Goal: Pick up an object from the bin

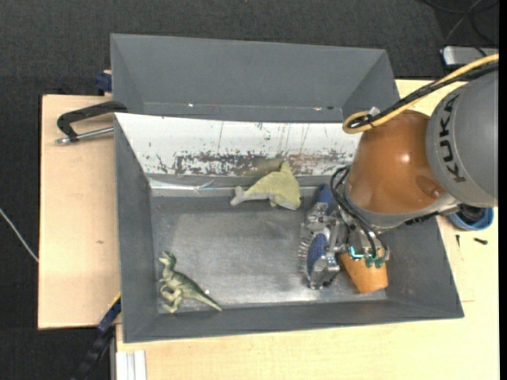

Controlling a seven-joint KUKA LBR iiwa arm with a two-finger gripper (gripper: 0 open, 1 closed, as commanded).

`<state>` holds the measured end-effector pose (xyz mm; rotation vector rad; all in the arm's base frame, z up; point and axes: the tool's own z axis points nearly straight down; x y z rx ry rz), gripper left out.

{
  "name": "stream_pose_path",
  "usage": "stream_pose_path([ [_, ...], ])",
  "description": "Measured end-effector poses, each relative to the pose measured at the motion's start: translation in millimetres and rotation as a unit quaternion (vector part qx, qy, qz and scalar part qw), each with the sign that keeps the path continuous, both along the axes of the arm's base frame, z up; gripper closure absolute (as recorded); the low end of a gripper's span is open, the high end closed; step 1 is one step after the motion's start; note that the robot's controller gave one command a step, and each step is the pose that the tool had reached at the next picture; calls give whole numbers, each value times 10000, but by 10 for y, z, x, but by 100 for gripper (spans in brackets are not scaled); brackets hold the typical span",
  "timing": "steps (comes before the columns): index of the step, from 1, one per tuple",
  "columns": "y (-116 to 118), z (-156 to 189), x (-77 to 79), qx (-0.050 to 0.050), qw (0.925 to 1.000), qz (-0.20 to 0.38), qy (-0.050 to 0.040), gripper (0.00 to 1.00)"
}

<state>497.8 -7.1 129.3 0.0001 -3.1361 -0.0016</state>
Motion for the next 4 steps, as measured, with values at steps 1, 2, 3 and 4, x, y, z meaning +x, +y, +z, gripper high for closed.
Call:
stream_pose_path([
  [1,0,27,18,-1,10000,2,-33,100],
  [2,-1,27,18,-2,10000,2,-33,0],
  [3,-601,-574,209,13,9959,903,-28,0],
  [4,-862,-609,455,184,9401,3402,101,0],
])
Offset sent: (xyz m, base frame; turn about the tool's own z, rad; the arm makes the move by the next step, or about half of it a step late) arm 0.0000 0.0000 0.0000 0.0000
